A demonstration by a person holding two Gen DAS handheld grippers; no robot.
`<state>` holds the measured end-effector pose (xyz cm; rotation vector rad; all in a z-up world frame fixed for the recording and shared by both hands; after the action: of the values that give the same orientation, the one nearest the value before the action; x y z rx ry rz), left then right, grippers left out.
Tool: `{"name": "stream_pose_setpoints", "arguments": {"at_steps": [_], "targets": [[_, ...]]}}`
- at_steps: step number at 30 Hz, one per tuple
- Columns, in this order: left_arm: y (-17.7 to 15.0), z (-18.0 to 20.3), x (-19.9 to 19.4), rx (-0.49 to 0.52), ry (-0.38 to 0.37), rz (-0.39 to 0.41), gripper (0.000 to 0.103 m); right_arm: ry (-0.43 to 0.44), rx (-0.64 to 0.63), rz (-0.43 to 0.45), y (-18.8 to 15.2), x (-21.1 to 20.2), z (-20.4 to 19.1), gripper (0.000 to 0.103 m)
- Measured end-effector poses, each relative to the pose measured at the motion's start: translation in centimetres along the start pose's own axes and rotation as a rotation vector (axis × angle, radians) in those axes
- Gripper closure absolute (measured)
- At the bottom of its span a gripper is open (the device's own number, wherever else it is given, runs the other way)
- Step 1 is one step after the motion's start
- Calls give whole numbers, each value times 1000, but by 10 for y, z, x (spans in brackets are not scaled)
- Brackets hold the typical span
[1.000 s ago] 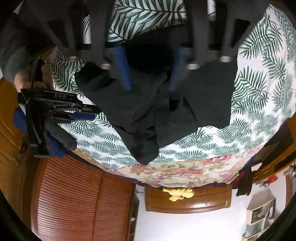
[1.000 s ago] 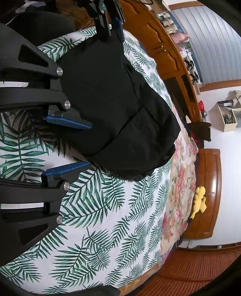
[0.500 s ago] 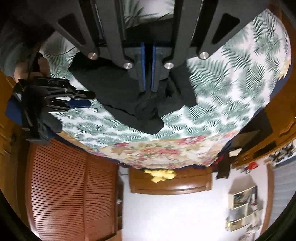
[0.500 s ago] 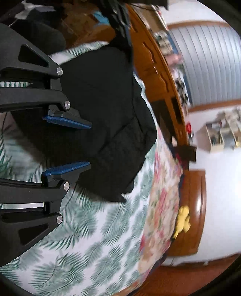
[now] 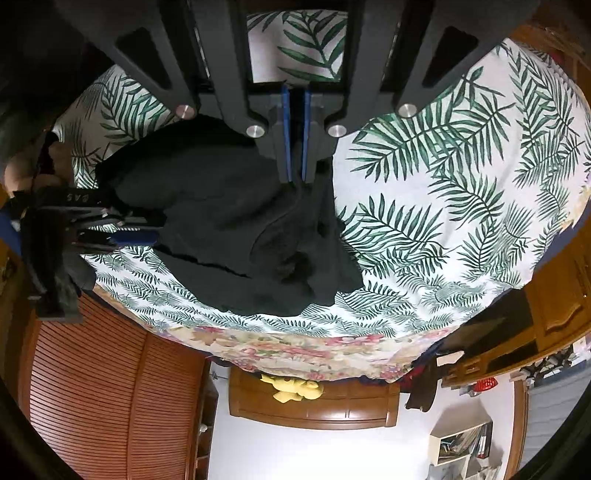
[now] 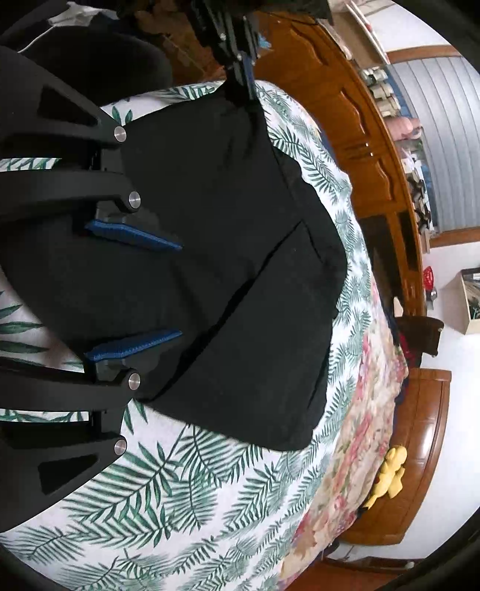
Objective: Fold large clothes
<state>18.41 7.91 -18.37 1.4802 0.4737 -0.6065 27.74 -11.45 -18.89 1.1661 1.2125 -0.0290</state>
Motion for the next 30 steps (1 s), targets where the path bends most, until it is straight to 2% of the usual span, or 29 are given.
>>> {"name": "stream_pose_setpoints", "arguments": {"at_steps": [4, 9, 12, 16, 19, 21, 29, 30], "targets": [[-1, -3, 1, -4, -10, 3, 99, 38, -33, 12, -1, -18, -14, 59], [-4, -3, 5, -10, -18, -4, 99, 31, -43, -39, -18, -1, -14, 58], [-4, -1, 4, 7, 3, 3, 99, 22, -43, -36, -14, -6, -10, 59], [-3, 0, 1, 17, 6, 6, 99, -1, -6, 21, 5, -16, 14, 59], [-4, -1, 2, 19, 2, 1, 99, -53, 32, 43, 21, -12, 42, 58], [-4, 0, 3, 17, 0, -2, 99, -57, 63, 55, 35, -3, 56, 58], [-3, 0, 4, 20, 2, -12, 99, -69, 134, 25, 72, 47, 99, 58], [-3, 0, 4, 17, 0, -13, 99, -72, 145, 17, 75, 53, 105, 56]]}}
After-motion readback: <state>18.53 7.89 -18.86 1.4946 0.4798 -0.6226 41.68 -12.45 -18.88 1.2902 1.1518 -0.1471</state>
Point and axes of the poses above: each gripper's, at about its wrist camera, not at the fingertips, and x roughly the way its jaws point, z to its right, y to its top, the point moved 8 cm from there along x, roughly the way its jaws point, and after that the axes turned 5 degrees about x, right-handed, at the moved point
